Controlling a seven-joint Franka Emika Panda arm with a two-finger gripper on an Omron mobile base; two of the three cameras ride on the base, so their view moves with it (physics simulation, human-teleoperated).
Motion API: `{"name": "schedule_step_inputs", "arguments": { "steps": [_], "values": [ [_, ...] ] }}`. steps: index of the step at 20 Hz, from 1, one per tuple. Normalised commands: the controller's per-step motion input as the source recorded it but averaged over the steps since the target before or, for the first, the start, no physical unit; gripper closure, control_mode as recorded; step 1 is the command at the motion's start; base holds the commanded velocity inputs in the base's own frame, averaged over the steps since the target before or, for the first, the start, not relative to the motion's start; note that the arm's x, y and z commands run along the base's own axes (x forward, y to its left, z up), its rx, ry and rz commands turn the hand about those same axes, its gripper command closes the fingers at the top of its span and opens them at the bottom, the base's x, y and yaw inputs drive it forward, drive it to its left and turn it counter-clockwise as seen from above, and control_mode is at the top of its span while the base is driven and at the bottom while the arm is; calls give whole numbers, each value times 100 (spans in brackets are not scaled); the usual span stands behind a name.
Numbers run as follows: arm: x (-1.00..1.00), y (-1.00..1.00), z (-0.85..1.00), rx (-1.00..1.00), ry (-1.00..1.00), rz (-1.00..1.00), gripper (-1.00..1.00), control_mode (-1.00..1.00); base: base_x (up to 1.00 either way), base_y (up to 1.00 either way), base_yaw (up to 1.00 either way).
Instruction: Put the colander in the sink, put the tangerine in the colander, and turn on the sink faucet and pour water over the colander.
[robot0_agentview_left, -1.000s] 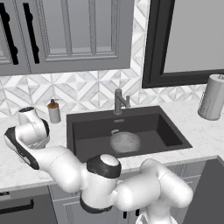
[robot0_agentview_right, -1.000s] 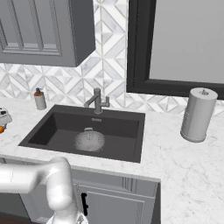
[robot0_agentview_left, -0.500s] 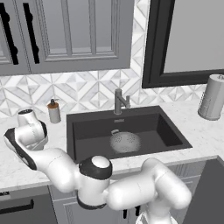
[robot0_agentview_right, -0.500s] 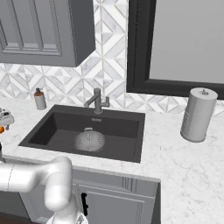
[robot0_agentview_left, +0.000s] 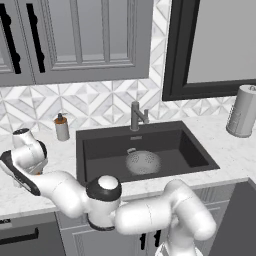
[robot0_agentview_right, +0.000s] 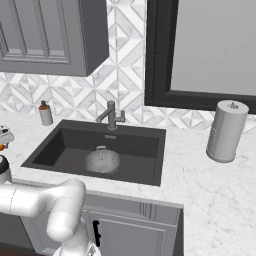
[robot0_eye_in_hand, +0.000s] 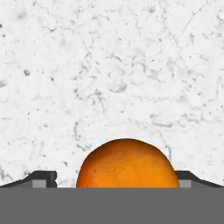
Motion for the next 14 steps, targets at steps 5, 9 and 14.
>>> {"name": "schedule_step_inputs", "arguments": {
  "steps": [5, 9, 14],
  "values": [
    [16, 13, -20, 0, 0, 0, 100, -100, 0, 0, 0],
    [0, -25, -15, 0, 0, -3, 100, -100, 0, 0, 0],
    [0, -99, -20, 13, -1, -25, 100, -100, 0, 0, 0]
  ]
}}
